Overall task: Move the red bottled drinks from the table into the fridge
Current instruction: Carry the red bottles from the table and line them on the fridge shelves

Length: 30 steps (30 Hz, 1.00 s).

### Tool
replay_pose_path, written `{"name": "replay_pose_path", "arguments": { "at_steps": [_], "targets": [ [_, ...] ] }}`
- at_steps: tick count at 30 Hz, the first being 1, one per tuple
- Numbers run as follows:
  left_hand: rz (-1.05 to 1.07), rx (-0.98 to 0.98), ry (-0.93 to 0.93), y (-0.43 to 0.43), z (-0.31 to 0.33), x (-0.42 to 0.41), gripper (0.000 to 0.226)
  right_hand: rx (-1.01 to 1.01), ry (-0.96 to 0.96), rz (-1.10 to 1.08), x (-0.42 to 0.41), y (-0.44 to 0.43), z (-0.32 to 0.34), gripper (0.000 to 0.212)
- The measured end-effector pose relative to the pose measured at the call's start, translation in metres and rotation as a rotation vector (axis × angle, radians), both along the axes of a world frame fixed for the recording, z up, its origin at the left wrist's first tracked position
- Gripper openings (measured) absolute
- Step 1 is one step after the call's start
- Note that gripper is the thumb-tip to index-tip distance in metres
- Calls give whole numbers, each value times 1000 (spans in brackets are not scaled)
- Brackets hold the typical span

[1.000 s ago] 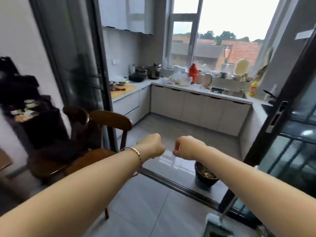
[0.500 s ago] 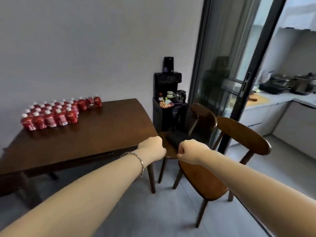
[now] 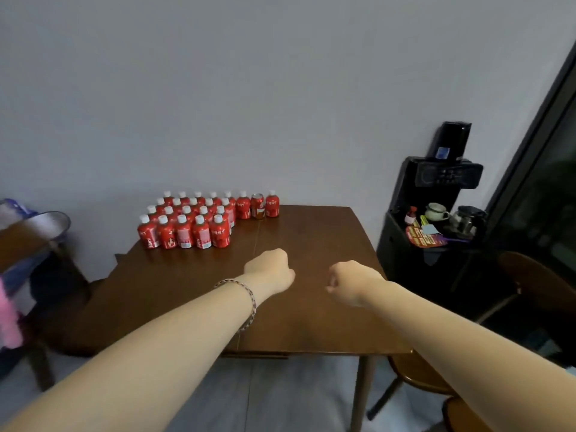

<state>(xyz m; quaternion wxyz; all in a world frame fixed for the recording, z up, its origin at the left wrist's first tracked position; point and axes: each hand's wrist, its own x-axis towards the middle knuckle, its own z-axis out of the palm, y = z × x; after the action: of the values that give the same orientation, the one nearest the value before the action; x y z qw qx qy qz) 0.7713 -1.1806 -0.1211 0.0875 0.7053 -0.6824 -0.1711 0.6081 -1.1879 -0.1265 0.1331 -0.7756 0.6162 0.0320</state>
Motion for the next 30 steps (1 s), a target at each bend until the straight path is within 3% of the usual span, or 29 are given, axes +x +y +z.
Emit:
{"name": "replay_pose_path", "arguments": {
  "at_steps": [16, 30],
  "targets": [
    [66, -32, 141, -328, -45, 191, 19, -10, -152, -69, 185, -328, -35, 32],
    [222, 28, 521, -562, -155, 222, 68, 100, -353, -272, 221, -549, -136, 63]
  ]
}}
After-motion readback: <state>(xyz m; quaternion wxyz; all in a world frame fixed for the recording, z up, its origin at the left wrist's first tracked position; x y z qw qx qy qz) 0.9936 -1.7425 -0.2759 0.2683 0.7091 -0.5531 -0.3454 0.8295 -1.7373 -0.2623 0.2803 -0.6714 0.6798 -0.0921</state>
